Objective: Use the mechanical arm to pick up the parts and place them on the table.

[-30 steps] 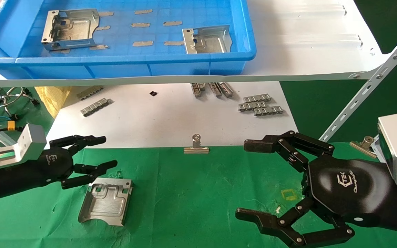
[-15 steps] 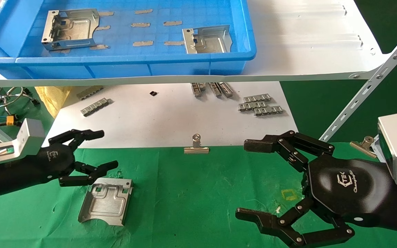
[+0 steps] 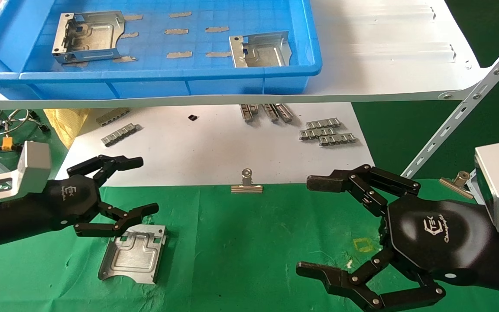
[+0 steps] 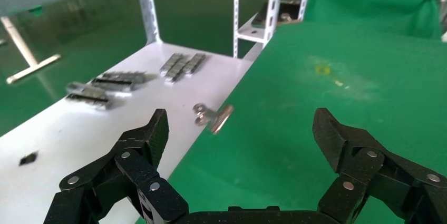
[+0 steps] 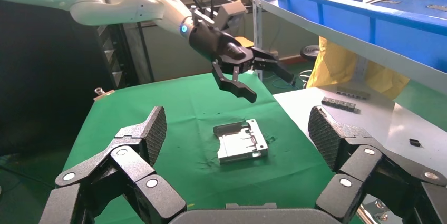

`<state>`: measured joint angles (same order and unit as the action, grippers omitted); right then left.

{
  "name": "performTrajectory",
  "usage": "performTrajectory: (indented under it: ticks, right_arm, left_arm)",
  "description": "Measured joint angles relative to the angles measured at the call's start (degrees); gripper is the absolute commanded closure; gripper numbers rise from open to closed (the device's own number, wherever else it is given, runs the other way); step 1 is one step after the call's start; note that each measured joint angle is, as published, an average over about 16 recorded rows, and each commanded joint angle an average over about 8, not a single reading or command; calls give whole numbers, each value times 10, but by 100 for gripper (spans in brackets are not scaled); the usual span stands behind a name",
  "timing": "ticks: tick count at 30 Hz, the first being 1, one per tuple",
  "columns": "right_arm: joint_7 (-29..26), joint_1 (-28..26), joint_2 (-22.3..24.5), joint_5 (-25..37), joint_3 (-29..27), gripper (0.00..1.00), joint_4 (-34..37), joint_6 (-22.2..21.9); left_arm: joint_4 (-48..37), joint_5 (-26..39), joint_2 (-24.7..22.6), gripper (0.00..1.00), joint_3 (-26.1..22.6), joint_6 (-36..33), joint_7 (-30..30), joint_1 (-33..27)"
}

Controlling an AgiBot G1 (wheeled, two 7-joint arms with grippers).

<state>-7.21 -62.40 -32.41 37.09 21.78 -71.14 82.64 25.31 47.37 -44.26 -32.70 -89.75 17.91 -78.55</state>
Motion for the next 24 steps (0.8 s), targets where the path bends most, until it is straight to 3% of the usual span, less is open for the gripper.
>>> performTrajectory:
  ticks: [24]
  right_arm:
    - [0, 0, 0, 0, 0, 0, 0, 0]
  left_arm:
    - [297, -34, 57, 0, 103, 25, -176, 104]
